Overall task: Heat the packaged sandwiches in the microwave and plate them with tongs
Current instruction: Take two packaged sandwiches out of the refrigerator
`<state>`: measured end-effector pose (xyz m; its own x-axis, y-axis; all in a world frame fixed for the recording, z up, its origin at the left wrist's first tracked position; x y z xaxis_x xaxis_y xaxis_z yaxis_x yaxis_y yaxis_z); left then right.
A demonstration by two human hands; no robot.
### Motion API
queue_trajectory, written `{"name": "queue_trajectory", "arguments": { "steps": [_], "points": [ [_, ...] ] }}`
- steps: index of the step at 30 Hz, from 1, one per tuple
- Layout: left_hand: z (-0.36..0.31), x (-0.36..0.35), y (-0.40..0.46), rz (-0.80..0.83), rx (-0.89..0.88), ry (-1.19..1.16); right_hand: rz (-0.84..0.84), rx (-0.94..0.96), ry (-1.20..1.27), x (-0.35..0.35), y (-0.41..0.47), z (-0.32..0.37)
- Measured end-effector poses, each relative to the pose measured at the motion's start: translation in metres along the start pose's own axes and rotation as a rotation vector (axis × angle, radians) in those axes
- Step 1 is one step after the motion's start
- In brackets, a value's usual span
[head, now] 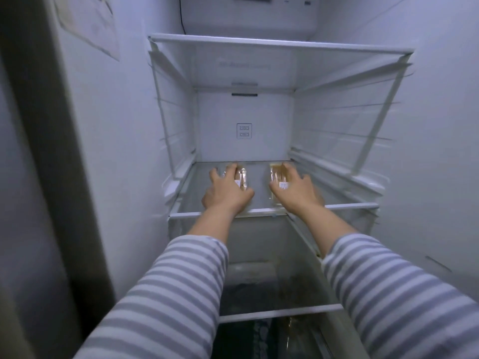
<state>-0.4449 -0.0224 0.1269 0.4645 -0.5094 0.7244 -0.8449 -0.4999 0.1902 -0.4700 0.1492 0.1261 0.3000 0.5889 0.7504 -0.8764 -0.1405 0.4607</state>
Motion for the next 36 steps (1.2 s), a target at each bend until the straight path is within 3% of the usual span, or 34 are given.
{"name": "queue_trajectory", "arguments": {
  "steps": [7, 13, 21, 36],
  "points": [
    [0.003, -0.002, 0.006, 0.025, -0.002, 0.163, 0.052, -0.068, -0.061, -0.002, 0.007, 0.005],
    [0.009, 0.003, -0.006, -0.043, 0.027, -0.006, -0.030, -0.132, -0.037, -0.005, 0.006, 0.008],
    [0.006, 0.044, -0.016, -0.025, 0.028, -0.117, 0.169, -0.280, 0.008, 0.010, 0.003, 0.009],
    [0.061, 0.076, -0.177, -0.089, 0.046, -0.143, 0.036, -0.047, 0.187, 0.043, -0.168, 0.054]
  ]
}}
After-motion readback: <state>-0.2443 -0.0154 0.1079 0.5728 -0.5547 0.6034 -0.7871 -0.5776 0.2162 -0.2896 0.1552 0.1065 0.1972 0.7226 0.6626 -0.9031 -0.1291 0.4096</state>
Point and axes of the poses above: each hand's wrist, its own y-axis towards the middle knuckle, its own x-axis out of the back of the hand, z = x × y, the point moved 4 cm from there along y, towards the middle knuckle, and after that the axes turned 15 degrees about x, right-handed, at the moved point
